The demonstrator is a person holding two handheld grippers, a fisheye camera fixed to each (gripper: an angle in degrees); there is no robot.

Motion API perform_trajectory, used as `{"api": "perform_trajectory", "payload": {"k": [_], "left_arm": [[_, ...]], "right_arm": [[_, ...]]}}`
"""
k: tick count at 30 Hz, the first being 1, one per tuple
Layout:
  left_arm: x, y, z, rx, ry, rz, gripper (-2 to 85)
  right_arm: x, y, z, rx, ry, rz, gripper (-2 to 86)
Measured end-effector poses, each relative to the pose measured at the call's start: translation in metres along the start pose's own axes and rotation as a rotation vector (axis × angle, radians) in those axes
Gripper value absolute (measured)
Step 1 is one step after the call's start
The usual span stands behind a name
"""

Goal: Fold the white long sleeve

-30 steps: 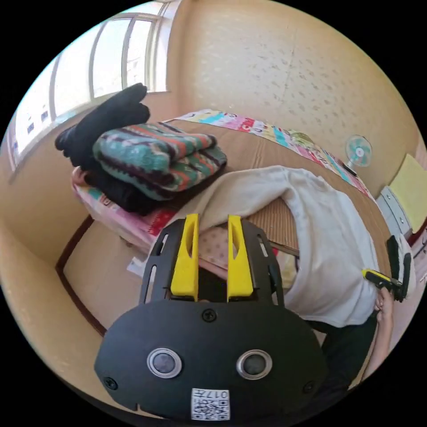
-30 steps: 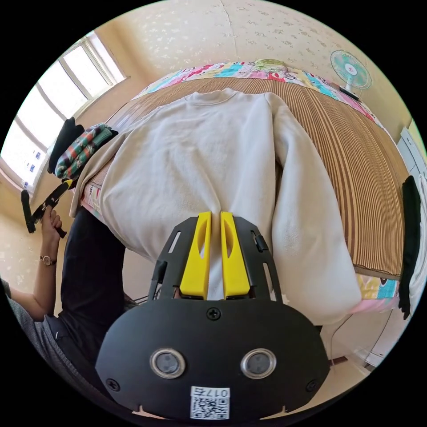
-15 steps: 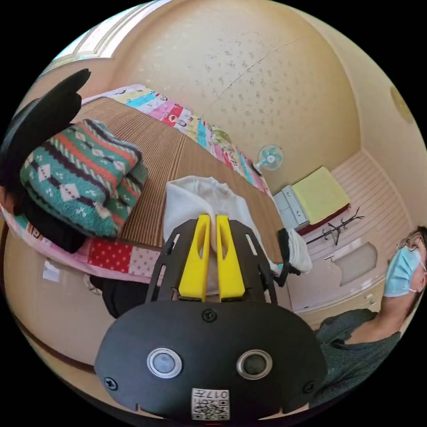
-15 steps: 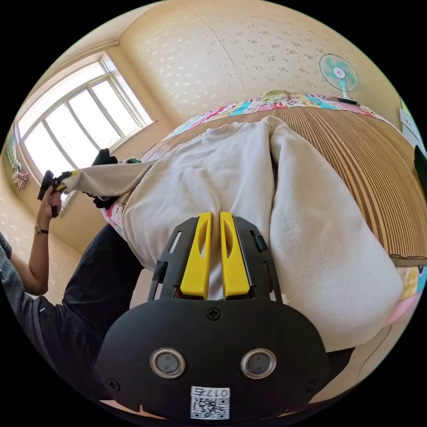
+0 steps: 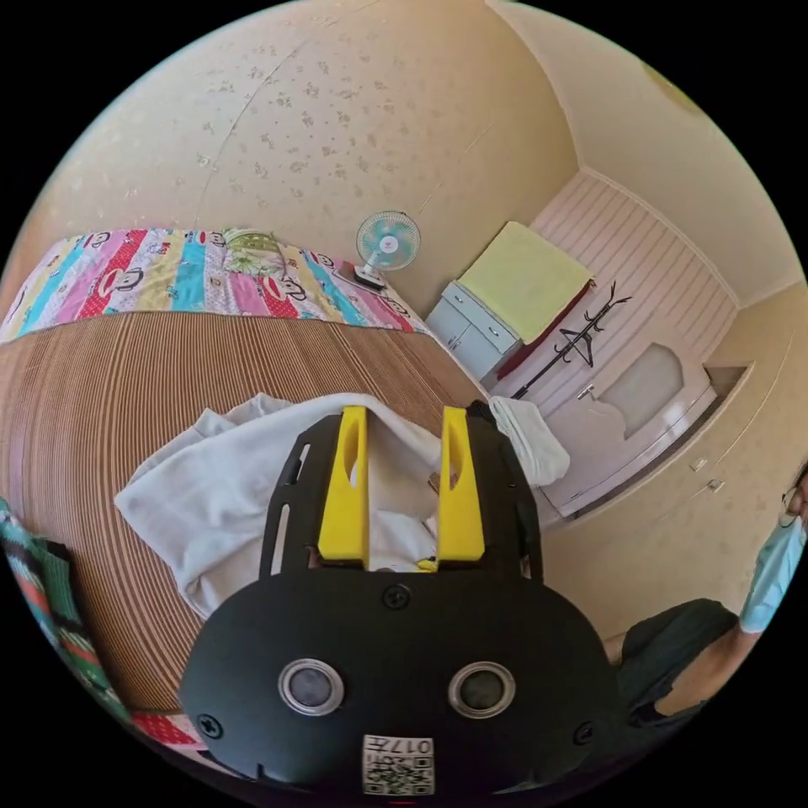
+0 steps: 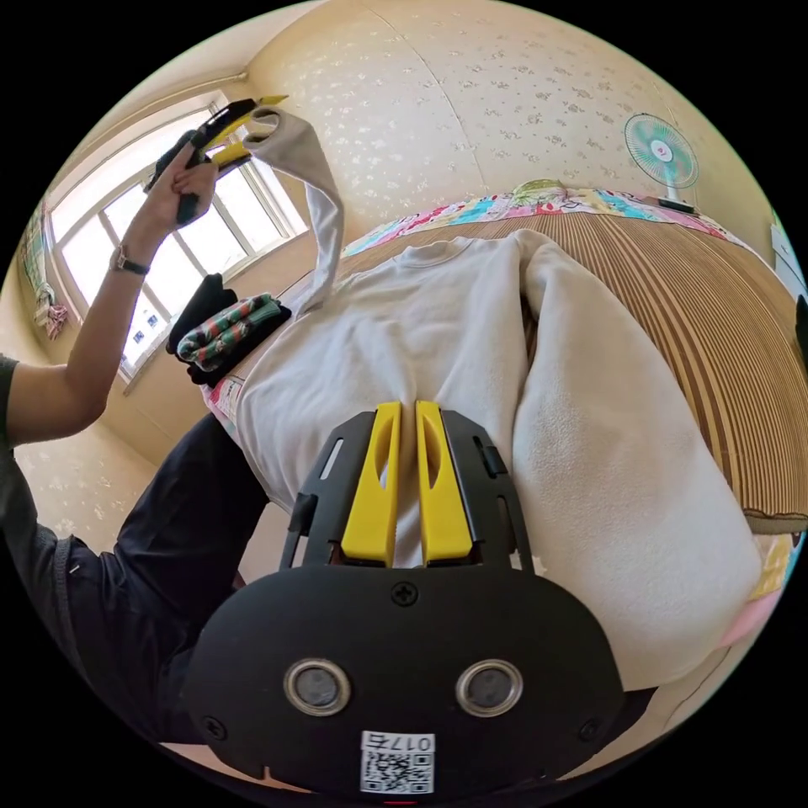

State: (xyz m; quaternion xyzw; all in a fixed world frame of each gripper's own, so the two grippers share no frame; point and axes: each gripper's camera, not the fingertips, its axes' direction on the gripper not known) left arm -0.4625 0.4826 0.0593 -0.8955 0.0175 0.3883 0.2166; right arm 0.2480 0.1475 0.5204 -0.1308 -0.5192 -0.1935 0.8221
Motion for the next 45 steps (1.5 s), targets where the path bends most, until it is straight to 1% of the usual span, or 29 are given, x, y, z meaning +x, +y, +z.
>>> {"api": "perform_trajectory", "payload": {"k": [2, 4, 7, 10, 12, 14, 15, 18, 20, 21, 23, 25, 26, 27, 29, 30, 32, 33, 35, 37, 39, 40, 42, 43, 44, 45], "left_arm": [[-0.047, 0.045, 0.008, -0.022, -0.031, -0.106, 12.6], [-0.074, 0.074, 0.018, -0.069, -0.025, -0.163, 12.7], [-0.101, 0.096, 0.021, -0.073, -0.028, -0.240, 12.5], [-0.107, 0.081, 0.013, -0.054, -0.026, -0.261, 11.8], [-0.100, 0.067, 0.007, -0.056, -0.070, -0.243, 11.6], [-0.092, 0.055, 0.011, -0.116, -0.188, -0.238, 11.6], [-0.092, 0.053, 0.013, -0.131, -0.195, -0.242, 11.6], [-0.094, 0.040, 0.027, -0.141, -0.056, -0.293, 10.6], [-0.087, 0.016, 0.031, -0.087, 0.109, -0.299, 12.3], [-0.083, 0.008, 0.031, -0.076, 0.138, -0.290, 12.8], [-0.060, -0.026, 0.035, -0.048, 0.243, -0.191, 14.7], [-0.047, -0.047, 0.042, -0.062, 0.301, -0.129, 14.9], [-0.045, -0.056, 0.045, -0.070, 0.301, -0.118, 14.6], [-0.045, -0.058, 0.045, -0.072, 0.279, -0.117, 14.5], [-0.051, -0.051, 0.032, -0.060, 0.081, -0.121, 13.4], [-0.054, -0.046, 0.028, -0.055, 0.014, -0.122, 13.2], [-0.073, -0.015, 0.009, -0.056, -0.278, -0.134, 12.8], [-0.079, -0.006, 0.004, -0.054, -0.350, -0.142, 12.7], [-0.109, 0.037, -0.019, -0.044, -0.596, -0.192, 12.8], [-0.139, 0.067, -0.031, -0.077, -0.670, -0.278, 13.0], [-0.177, 0.095, -0.037, -0.139, -0.642, -0.406, 13.4], [-0.201, 0.112, -0.038, -0.173, -0.590, -0.491, 13.5], [-0.212, 0.125, -0.050, -0.105, -0.564, -0.498, 11.9], [-0.217, 0.123, -0.054, -0.100, -0.510, -0.483, 9.7], [-0.227, 0.117, -0.055, -0.128, -0.412, -0.488, 7.5], [-0.232, 0.114, -0.058, -0.132, -0.366, -0.494, 6.3]], "right_arm": [[0.005, 0.000, -0.001, 0.002, -0.014, 0.006, 2.9], [0.009, -0.001, -0.003, 0.003, -0.027, 0.009, 2.9], [0.017, 0.000, -0.007, 0.005, -0.051, 0.023, 2.9], [0.022, 0.003, -0.012, 0.007, -0.067, 0.031, 3.0], [0.026, 0.004, -0.016, 0.008, -0.074, 0.036, 3.1], [0.028, 0.005, -0.019, 0.008, -0.078, 0.039, 3.2], [0.029, 0.005, -0.020, 0.008, -0.083, 0.042, 3.2], [0.033, 0.006, -0.023, 0.008, -0.097, 0.050, 3.3], [0.034, 0.007, -0.025, 0.010, -0.102, 0.052, 3.3], [0.035, 0.008, -0.027, 0.012, -0.104, 0.051, 3.3], [0.035, 0.009, -0.029, 0.012, -0.107, 0.048, 3.3], [0.037, 0.010, -0.031, 0.009, -0.114, 0.046, 3.3], [0.038, 0.010, -0.032, 0.008, -0.121, 0.046, 3.3], [0.039, 0.010, -0.033, 0.006, -0.129, 0.050, 3.4], [0.040, 0.011, -0.035, 0.005, -0.137, 0.056, 3.4], [0.040, 0.011, -0.036, 0.004, -0.141, 0.058, 3.4], [0.041, 0.011, -0.037, 0.000, -0.146, 0.061, 3.4], [0.041, 0.011, -0.038, -0.001, -0.151, 0.063, 3.3], [0.040, 0.012, -0.039, -0.001, -0.156, 0.065, 3.3], [0.039, 0.012, -0.040, -0.001, -0.158, 0.066, 3.4], [0.036, 0.013, -0.041, 0.000, -0.158, 0.065, 3.4], [0.036, 0.014, -0.041, 0.001, -0.157, 0.065, 3.4], [0.032, 0.015, -0.042, 0.006, -0.156, 0.065, 3.3], [0.031, 0.016, -0.043, 0.007, -0.155, 0.066, 3.3], [0.029, 0.017, -0.043, 0.010, -0.154, 0.069, 3.2], [0.027, 0.018, -0.044, 0.013, -0.152, 0.073, 3.2]]}}
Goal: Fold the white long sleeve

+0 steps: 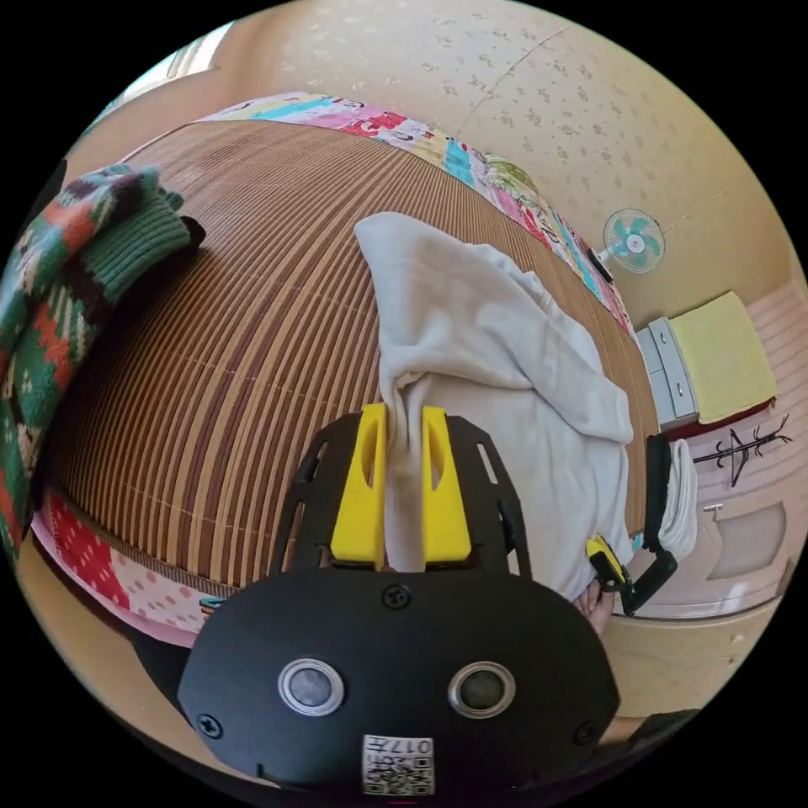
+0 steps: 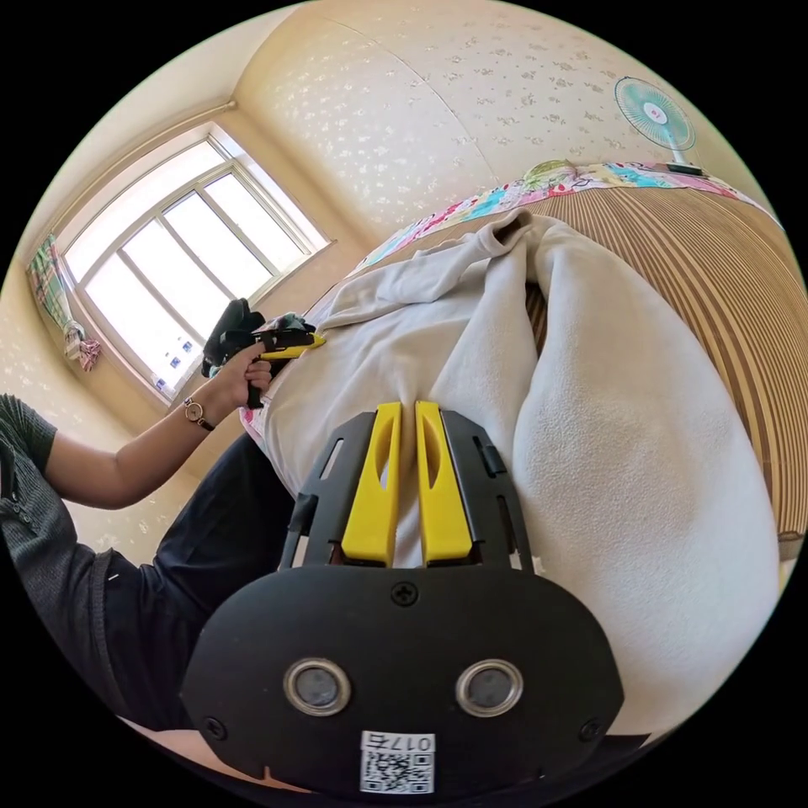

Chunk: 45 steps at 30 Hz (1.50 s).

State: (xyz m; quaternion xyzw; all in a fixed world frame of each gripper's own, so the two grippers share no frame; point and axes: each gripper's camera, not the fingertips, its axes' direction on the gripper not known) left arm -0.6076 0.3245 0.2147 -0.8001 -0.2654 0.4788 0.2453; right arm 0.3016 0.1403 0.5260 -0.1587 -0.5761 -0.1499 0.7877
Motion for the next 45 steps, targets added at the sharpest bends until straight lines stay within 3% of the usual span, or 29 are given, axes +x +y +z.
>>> {"api": "perform_trajectory", "payload": {"k": [3, 7, 8, 13, 16, 23, 29, 35, 37, 41, 45], "left_arm": [[-0.034, -0.019, -0.027, 0.014, 0.214, 0.007, 4.2], [-0.128, -0.013, -0.041, 0.019, 0.321, -0.345, 3.6], [-0.134, -0.011, -0.042, 0.035, 0.381, -0.323, 4.0], [-0.087, 0.009, -0.084, 0.213, 0.109, -0.169, 7.2], [-0.056, 0.010, -0.109, 0.344, 0.100, -0.092, 12.1], [-0.028, -0.058, -0.060, 0.074, -0.054, -0.003, 8.0], [-0.052, -0.050, -0.063, 0.104, -0.012, 0.059, 5.4], [-0.096, -0.041, -0.060, 0.155, 0.176, -0.074, 4.8], [-0.100, -0.041, -0.062, 0.156, 0.183, -0.075, 4.7], [-0.102, -0.044, -0.067, 0.136, 0.174, -0.065, 4.8], [-0.110, -0.050, -0.087, 0.096, 0.204, -0.073, 4.7]], "right_arm": [[-0.006, 0.002, 0.000, 0.003, 0.009, 0.000, 3.1], [-0.013, 0.002, 0.003, 0.002, -0.003, -0.006, 3.0], [-0.017, 0.002, 0.004, 0.001, 0.000, -0.011, 2.9], [-0.027, 0.001, 0.006, -0.004, 0.000, -0.012, 2.8], [-0.030, 0.000, 0.007, -0.002, -0.017, -0.008, 2.9], [-0.044, -0.004, 0.013, 0.000, -0.032, 0.006, 3.4], [-0.069, -0.024, 0.004, -0.041, -0.075, 0.114, 3.8], [-0.099, -0.134, -0.011, 0.127, 0.210, 0.136, 8.8], [-0.084, -0.180, 0.013, 0.081, 0.252, 0.156, 11.1], [-0.051, -0.264, 0.103, -0.239, 0.233, 0.180, 8.3], [-0.100, -0.314, 0.100, -0.102, 0.389, 0.027, 4.4]]}}
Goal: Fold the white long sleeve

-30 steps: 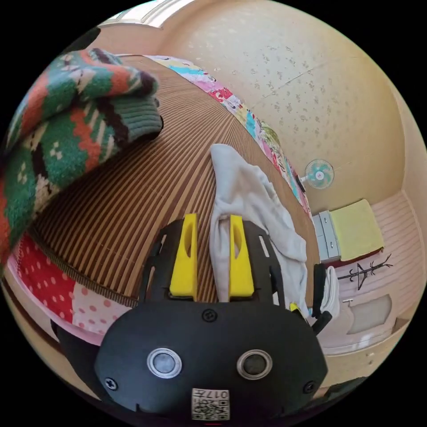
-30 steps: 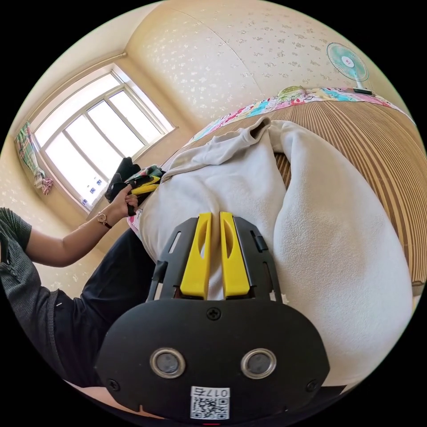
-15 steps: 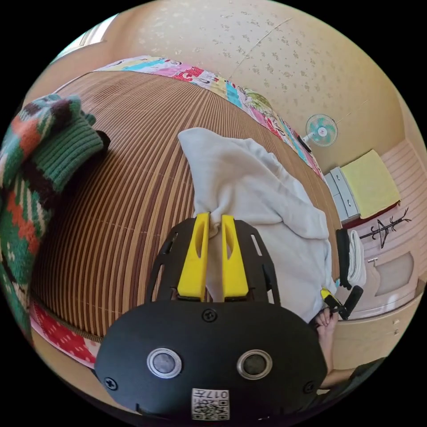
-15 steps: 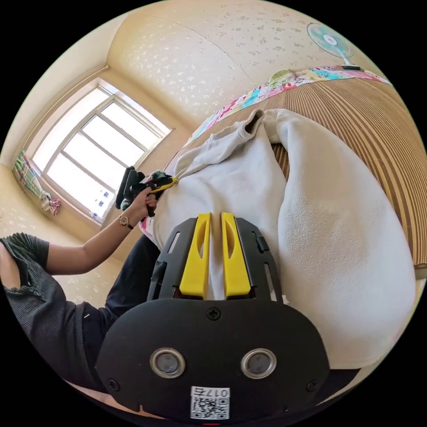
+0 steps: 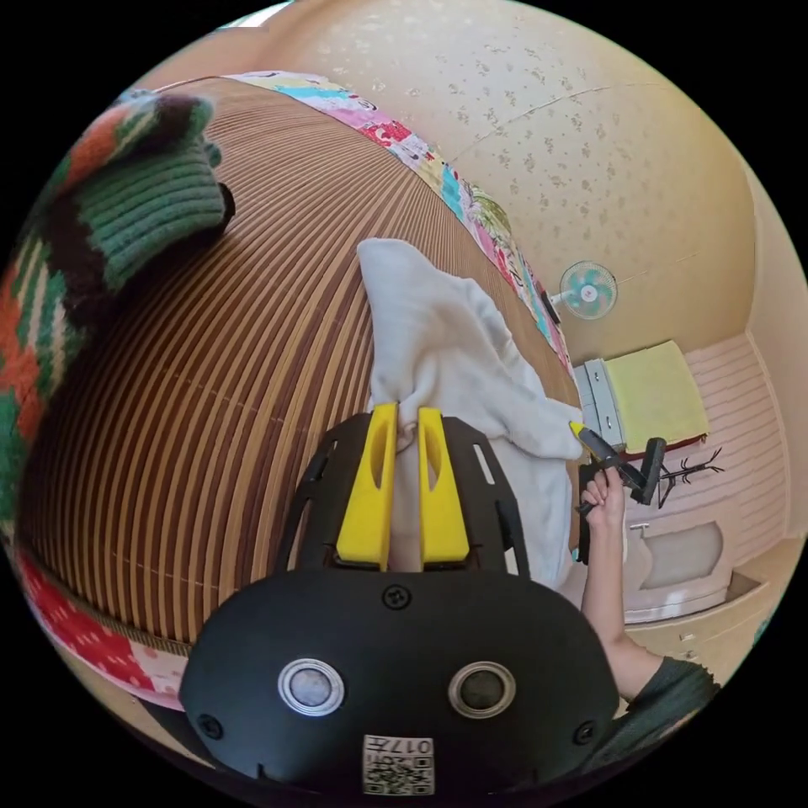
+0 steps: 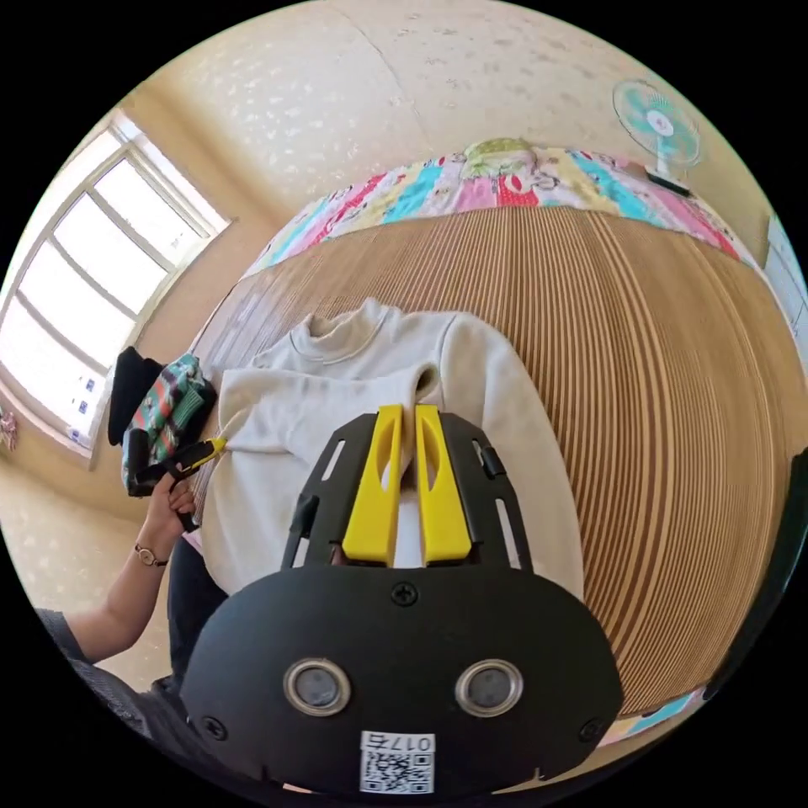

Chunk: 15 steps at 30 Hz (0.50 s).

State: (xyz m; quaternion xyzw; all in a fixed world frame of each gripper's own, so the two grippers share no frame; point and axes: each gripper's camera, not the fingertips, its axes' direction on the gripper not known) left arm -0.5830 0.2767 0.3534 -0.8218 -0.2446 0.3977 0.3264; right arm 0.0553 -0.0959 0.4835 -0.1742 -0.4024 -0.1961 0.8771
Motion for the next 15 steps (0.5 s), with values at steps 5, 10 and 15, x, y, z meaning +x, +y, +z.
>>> {"api": "perform_trajectory", "payload": {"k": [5, 10, 15], "left_arm": [[-0.034, -0.002, -0.012, 0.016, 0.058, 0.026, 5.2], [-0.023, 0.025, -0.030, 0.018, 0.073, 0.059, 10.3], [0.021, 0.113, -0.022, -0.081, -0.067, 0.122, 15.1]], "right_arm": [[0.011, -0.053, 0.055, -0.121, -0.078, 0.040, 4.6], [0.011, -0.027, 0.050, -0.111, 0.010, 0.059, 6.9], [-0.021, 0.098, -0.028, -0.032, 0.078, -0.023, 7.8]]}}
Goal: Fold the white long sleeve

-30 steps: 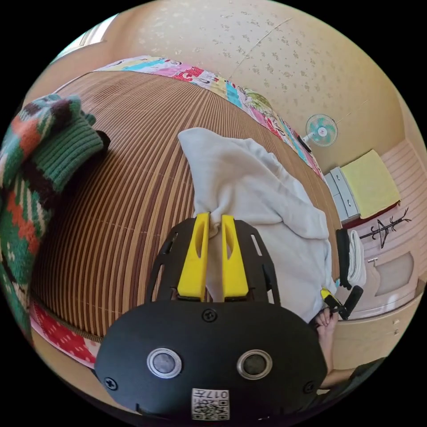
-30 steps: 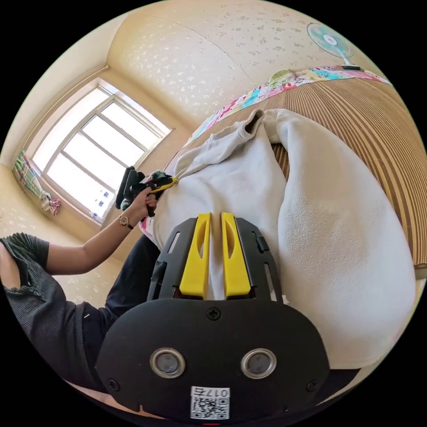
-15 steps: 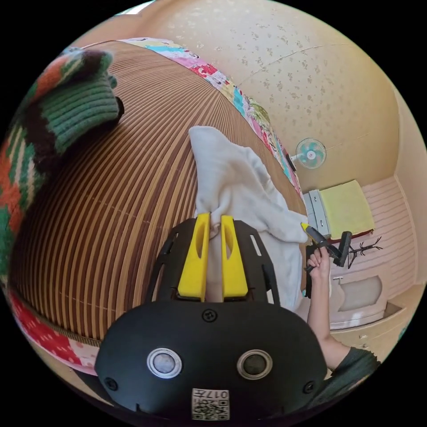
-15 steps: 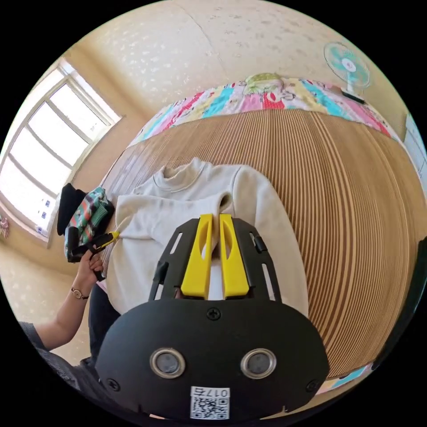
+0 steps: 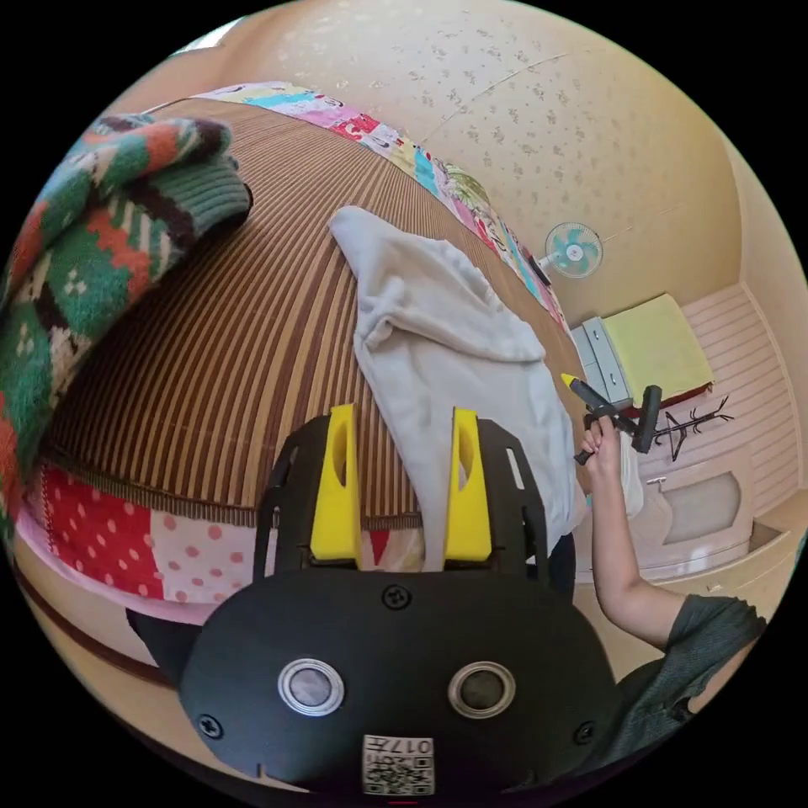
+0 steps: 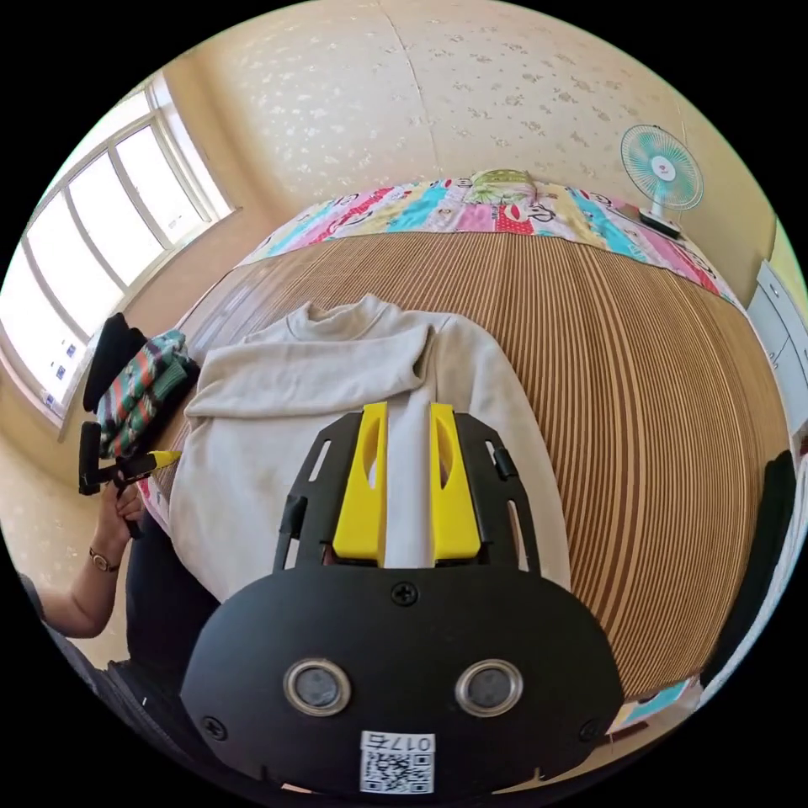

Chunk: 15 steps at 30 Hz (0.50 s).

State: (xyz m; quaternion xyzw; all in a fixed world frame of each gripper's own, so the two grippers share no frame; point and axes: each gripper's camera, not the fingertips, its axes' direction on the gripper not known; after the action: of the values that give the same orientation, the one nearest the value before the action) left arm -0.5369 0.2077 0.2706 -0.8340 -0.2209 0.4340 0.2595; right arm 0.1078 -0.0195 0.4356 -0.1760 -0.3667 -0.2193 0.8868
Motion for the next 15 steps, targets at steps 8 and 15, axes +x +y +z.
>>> {"api": "perform_trajectory", "payload": {"k": [8, 15], "left_arm": [[0.093, 0.071, 0.035, -0.075, -0.342, 0.223, 5.3], [0.046, 0.048, -0.023, 0.012, -0.301, 0.130, 4.4]], "right_arm": [[0.015, 0.132, -0.056, -0.091, -0.104, 0.087, 8.8], [0.016, 0.129, -0.060, -0.226, -0.145, 0.052, 5.7]]}}
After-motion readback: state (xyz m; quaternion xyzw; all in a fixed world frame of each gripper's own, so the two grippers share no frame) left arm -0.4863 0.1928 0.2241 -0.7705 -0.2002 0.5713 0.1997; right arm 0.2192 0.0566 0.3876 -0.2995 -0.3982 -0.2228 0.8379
